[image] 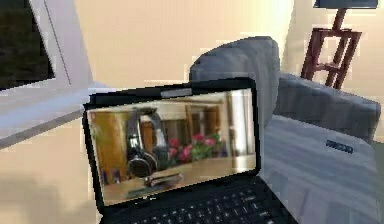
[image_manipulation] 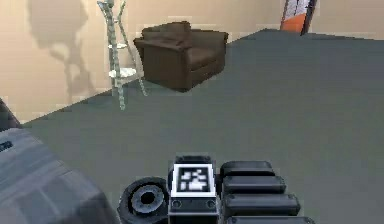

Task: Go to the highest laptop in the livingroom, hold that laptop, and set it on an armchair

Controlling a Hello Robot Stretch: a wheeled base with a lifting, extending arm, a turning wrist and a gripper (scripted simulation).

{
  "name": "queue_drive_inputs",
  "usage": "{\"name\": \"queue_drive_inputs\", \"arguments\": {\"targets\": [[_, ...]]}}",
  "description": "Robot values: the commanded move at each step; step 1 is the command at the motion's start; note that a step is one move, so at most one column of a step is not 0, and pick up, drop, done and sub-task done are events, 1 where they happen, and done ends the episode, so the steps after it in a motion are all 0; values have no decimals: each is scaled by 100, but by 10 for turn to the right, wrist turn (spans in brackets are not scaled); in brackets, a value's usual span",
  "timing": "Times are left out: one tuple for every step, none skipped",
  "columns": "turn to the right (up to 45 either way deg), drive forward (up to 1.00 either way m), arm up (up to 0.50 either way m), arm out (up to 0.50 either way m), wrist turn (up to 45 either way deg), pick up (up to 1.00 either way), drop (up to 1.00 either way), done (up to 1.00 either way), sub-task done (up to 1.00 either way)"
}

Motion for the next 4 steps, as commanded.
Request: {"name": "queue_drive_inputs", "arguments": {"targets": [[450, 0, 0, 0, 0, 0, 0, 0, 0], [450, 0, 0, 0, 0, 0, 0, 0, 0], [270, 0, 0, 0, 0, 0, 0, 0, 0], [-450, 0, 0, 0, 0, 0, 0, 0, 0]]}}
